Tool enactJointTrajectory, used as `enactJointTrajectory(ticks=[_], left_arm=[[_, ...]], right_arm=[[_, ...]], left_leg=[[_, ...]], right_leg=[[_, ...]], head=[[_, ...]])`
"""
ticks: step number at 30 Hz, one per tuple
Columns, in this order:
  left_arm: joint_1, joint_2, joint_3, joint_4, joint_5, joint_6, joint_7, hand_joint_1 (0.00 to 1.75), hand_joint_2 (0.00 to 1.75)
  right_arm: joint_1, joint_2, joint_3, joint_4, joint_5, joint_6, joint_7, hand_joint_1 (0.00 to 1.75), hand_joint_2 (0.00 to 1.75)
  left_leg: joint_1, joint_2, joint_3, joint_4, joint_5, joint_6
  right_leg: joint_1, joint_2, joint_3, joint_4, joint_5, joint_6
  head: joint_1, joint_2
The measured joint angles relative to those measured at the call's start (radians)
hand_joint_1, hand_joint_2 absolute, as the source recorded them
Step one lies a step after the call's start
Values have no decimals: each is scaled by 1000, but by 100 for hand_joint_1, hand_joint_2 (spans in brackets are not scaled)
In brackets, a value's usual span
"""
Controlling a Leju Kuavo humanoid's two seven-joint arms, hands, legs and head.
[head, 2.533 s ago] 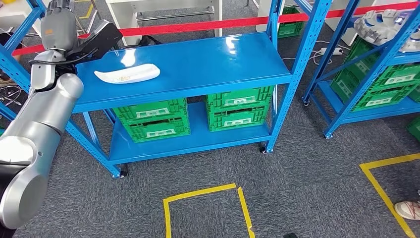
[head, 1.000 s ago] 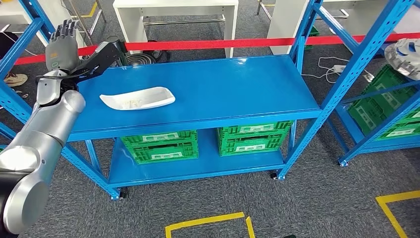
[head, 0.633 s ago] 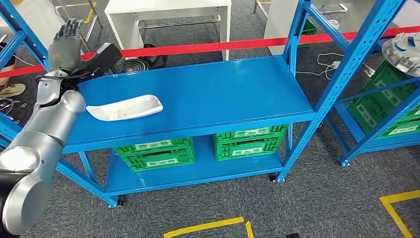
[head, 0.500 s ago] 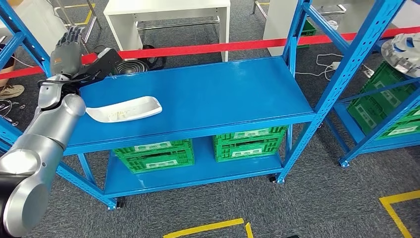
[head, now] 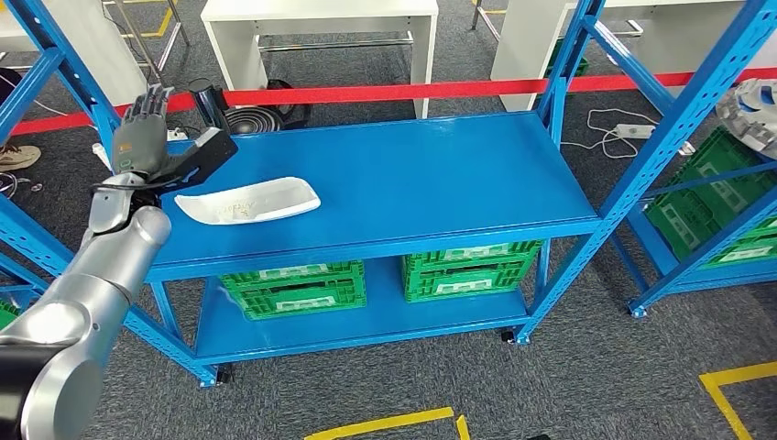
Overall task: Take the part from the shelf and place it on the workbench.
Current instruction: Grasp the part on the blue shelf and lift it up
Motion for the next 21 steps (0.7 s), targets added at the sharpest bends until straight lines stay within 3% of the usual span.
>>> enactJointTrajectory(ticks=[3, 7, 21], left_arm=[[45, -7, 4, 1, 0, 46, -24, 0, 0], [83, -14, 5, 1, -2, 72, -40, 0, 175], [175, -47, 1, 8, -140, 186, -78, 0, 175]], right_arm=[[0, 0, -5, 0, 4, 0, 1, 0, 0], [0, 0, -7, 0, 4, 0, 2, 0, 0], [1, 3, -13, 0, 22, -1, -6, 0, 0]], left_leg=[[-1, 0, 0, 0, -1, 1], [-1, 1, 0, 0, -1, 2], [0, 1, 0, -1, -1, 1]], right_leg=[[-1, 0, 0, 0, 0, 6], [-1, 0, -1, 0, 0, 7], [0, 0, -2, 0, -2, 8]], head=[[0, 0], [0, 0], [0, 0]])
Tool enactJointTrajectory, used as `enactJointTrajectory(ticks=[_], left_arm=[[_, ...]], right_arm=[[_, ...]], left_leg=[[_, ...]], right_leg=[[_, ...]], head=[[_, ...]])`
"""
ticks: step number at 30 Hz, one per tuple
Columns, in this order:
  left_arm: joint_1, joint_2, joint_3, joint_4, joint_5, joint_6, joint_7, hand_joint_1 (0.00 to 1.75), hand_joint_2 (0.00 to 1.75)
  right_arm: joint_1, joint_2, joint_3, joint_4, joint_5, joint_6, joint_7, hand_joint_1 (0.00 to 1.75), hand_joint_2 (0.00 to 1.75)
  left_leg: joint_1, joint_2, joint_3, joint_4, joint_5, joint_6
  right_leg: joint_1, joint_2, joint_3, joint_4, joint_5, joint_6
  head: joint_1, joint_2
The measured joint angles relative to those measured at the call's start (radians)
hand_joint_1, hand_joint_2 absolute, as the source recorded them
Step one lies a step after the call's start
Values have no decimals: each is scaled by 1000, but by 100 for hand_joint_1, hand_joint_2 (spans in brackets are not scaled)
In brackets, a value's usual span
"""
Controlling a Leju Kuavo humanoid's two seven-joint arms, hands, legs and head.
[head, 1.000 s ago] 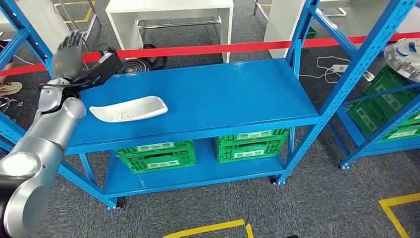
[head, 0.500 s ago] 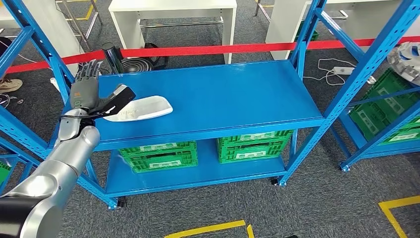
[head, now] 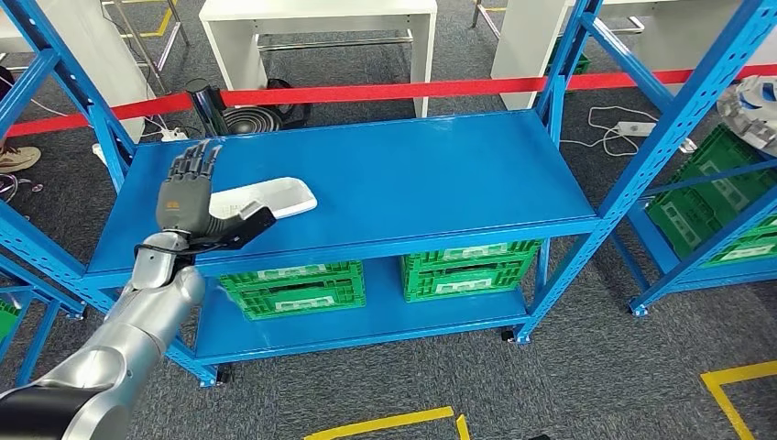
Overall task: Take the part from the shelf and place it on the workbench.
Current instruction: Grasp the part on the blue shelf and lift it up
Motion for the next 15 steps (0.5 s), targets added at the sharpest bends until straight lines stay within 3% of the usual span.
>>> enactJointTrajectory(ticks=[15], left_arm=[[27, -19, -62, 22, -127, -53, 18, 0, 175]], right_arm=[[0, 3, -9, 0, 14, 3, -11, 0, 0]], left_leg=[[0, 0, 0, 0, 0, 0]], right_leg=[[0, 0, 0, 0, 0, 1]], head=[[0, 0]])
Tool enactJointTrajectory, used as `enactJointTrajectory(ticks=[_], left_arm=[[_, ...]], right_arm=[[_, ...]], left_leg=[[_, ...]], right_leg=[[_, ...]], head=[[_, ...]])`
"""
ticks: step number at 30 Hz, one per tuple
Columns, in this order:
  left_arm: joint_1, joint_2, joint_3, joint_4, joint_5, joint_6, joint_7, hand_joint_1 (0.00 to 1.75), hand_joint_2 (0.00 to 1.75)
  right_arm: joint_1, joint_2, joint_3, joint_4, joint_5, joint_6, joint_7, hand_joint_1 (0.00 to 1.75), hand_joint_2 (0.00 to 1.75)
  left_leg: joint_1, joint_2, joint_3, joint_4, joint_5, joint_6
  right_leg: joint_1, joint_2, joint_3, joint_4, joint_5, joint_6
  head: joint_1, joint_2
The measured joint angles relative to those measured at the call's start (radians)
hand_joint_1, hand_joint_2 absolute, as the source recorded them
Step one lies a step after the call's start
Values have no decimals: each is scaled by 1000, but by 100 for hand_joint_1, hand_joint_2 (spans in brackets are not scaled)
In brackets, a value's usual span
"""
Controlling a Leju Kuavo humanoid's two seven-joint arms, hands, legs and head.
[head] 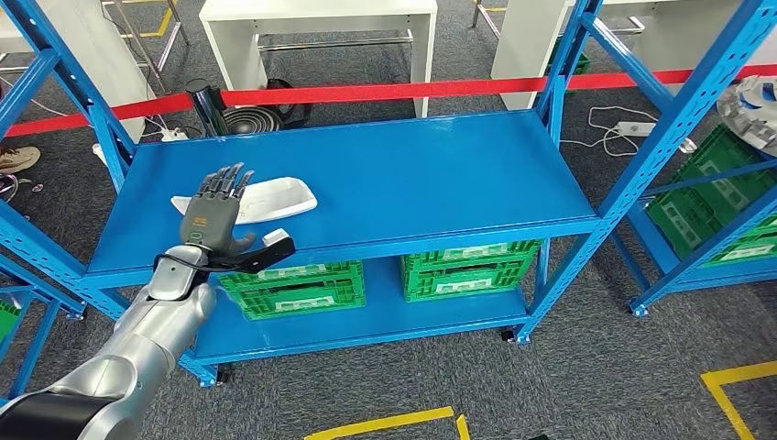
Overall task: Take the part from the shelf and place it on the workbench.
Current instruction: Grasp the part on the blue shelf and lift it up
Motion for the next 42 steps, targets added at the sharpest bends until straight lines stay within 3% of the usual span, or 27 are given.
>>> enactJointTrajectory(ticks=[22, 23, 24, 27, 28, 42], left_arm=[[0, -7, -15, 12, -14, -202, 30, 0, 175], [-1, -9, -15, 12, -14, -211, 34, 10, 175], [-2, -10, -15, 13, -14, -219, 36, 41, 175], [-4, -12, -15, 16, -13, -237, 41, 157, 175], [-4, -13, -15, 17, -11, -241, 41, 169, 175], [-5, -13, -11, 24, 10, -240, 37, 175, 175]], right_arm=[[1, 8, -6, 0, 23, 3, -20, 0, 0], [1, 8, -6, 0, 24, 3, -20, 0, 0], [1, 8, -6, 0, 25, 3, -19, 0, 0], [1, 9, -6, 0, 30, 3, -20, 0, 0], [1, 9, -6, 0, 31, 2, -20, 0, 0], [2, 14, -6, 0, 45, -8, -37, 0, 0]], left_leg=[[0, 0, 0, 0, 0, 0], [0, 0, 0, 0, 0, 0], [0, 0, 0, 0, 0, 0], [0, 0, 0, 0, 0, 0], [0, 0, 0, 0, 0, 0], [0, 0, 0, 0, 0, 0]], right_leg=[[0, 0, 0, 0, 0, 0], [0, 0, 0, 0, 0, 0], [0, 0, 0, 0, 0, 0], [0, 0, 0, 0, 0, 0], [0, 0, 0, 0, 0, 0], [0, 0, 0, 0, 0, 0]], head=[[0, 0], [0, 0], [0, 0], [0, 0], [0, 0], [0, 0]])
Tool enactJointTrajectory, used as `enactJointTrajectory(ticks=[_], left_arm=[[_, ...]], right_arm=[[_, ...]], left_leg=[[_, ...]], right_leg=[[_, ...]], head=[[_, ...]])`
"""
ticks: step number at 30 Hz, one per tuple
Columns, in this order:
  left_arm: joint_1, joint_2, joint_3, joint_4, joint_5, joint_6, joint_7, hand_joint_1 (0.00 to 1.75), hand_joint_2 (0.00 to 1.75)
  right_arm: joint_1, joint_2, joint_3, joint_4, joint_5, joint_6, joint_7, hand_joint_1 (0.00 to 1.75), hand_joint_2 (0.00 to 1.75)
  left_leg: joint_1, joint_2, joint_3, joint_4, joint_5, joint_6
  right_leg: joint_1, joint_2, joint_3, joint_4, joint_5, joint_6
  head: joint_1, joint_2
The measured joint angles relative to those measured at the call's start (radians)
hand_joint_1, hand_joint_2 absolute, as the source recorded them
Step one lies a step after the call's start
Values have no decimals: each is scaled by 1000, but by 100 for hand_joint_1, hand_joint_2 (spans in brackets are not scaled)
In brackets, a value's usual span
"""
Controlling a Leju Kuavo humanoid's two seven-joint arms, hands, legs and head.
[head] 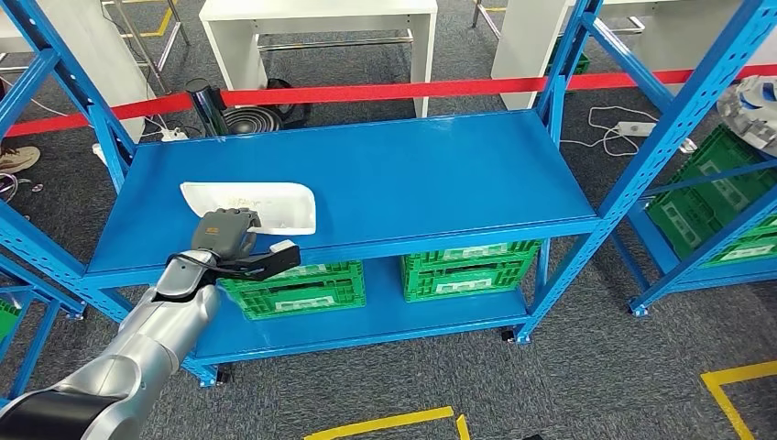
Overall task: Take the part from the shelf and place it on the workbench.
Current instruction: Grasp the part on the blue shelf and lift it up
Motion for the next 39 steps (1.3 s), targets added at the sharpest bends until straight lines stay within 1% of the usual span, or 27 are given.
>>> enactJointTrajectory(ticks=[12, 14, 15, 18, 19, 24, 28, 31, 34, 39], left_arm=[[7, 3, 8, 3, 10, 42, -29, 175, 175], [8, 3, 9, 3, 10, 44, -33, 170, 175], [8, 2, 11, 3, 10, 45, -36, 157, 175], [9, 2, 19, 3, 19, 47, -53, 97, 175], [9, 2, 23, 3, 28, 52, -64, 89, 175], [10, -3, 68, -2, 98, 112, -137, 89, 175], [9, -12, 113, -12, 150, 176, -178, 89, 175], [6, -20, 150, -25, 191, 205, -210, 89, 175], [-9, -27, 178, -40, 207, 226, -231, 89, 175], [-48, -37, 191, -57, 183, 231, -235, 89, 175]], right_arm=[[0, 1, -2, 0, 6, -2, -1, 0, 0], [0, 1, -3, 0, 7, -3, -2, 0, 0], [0, 1, -3, 0, 7, -4, -3, 0, 0], [0, 1, -3, 0, 9, -5, -9, 0, 0], [0, 1, -3, 0, 10, -5, -11, 0, 0], [0, 1, -5, 0, 17, -6, -14, 0, 0], [0, 1, -9, 0, 27, -6, -11, 0, 0], [0, 1, -11, 0, 34, -6, -9, 0, 0], [0, 1, -12, 0, 40, -7, -8, 0, 0], [0, 1, -16, 0, 48, -8, -16, 0, 0]], left_leg=[[0, 0, 0, 0, 0, 0], [0, 0, 0, 0, 0, 0], [0, 0, 0, 0, 0, 0], [0, 0, 0, 0, 0, 0], [0, 0, 0, 0, 0, 0], [0, 0, 0, 0, 0, 0], [0, 0, 0, 0, 0, 0], [0, 0, 0, 0, 0, 0], [0, 0, 0, 0, 0, 0], [0, 0, 0, 0, 0, 0]], right_leg=[[0, 0, 0, 0, 0, 0], [0, 0, 0, 0, 0, 0], [0, 0, 0, 0, 0, 0], [0, 0, 0, 0, 0, 0], [0, 0, 0, 0, 0, 0], [0, 0, 0, 0, 0, 0], [0, 0, 0, 0, 0, 0], [0, 0, 0, 0, 0, 0], [0, 0, 0, 0, 0, 0], [0, 0, 0, 0, 0, 0]], head=[[0, 0], [0, 0], [0, 0], [0, 0], [0, 0], [0, 0], [0, 0], [0, 0], [0, 0], [0, 0]])
